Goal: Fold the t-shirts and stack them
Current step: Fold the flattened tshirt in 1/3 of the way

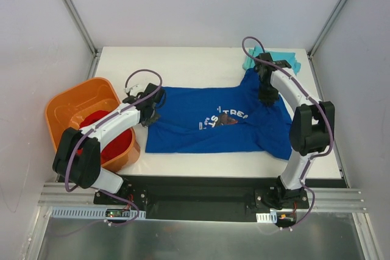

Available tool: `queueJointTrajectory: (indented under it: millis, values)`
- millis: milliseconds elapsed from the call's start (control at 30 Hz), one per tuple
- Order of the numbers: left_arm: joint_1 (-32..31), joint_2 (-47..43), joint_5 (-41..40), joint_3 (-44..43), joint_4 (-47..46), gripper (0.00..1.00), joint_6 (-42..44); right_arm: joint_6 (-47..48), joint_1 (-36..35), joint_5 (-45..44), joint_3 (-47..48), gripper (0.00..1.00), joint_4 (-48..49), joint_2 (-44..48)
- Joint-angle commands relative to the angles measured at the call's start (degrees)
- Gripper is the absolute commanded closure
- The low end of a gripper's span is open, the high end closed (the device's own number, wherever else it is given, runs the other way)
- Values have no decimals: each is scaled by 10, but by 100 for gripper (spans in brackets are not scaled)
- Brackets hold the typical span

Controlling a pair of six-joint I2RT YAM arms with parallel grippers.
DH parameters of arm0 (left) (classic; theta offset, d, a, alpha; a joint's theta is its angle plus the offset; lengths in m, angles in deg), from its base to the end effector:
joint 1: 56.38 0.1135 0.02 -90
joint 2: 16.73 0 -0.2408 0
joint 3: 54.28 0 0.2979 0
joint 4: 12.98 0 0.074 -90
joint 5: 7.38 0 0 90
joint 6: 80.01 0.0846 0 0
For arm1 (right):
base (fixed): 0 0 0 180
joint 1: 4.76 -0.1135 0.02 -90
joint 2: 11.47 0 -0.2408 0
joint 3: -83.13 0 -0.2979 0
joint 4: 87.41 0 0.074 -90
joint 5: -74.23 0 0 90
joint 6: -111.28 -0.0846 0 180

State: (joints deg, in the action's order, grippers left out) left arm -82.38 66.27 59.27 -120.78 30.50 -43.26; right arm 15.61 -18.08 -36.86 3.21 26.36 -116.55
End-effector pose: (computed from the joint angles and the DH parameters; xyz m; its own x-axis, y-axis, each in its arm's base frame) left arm 0.3312 -0.1242 0.1366 -0.6453 -0.5037 -0.5743 -0.4894 0.8499 -0.1955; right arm 0.4241 0.0691 0.1752 -0.9269 -0.1247 -0.3539 -0.0108 0.9516 -0.3072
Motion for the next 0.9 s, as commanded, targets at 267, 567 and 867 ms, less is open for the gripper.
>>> queueJointTrajectory:
  millis: [267,567,867]
  values:
    - [23,-12,-48,-13,2,100,-19,30,15,-27,16,88,7,-13]
    - [22,30,-3,-61,1,27,18,75,15,39,74,55,23,-65]
    - [-27,-19,59,-88,-37,1,72,-29,39,4,-35,3,0,76]
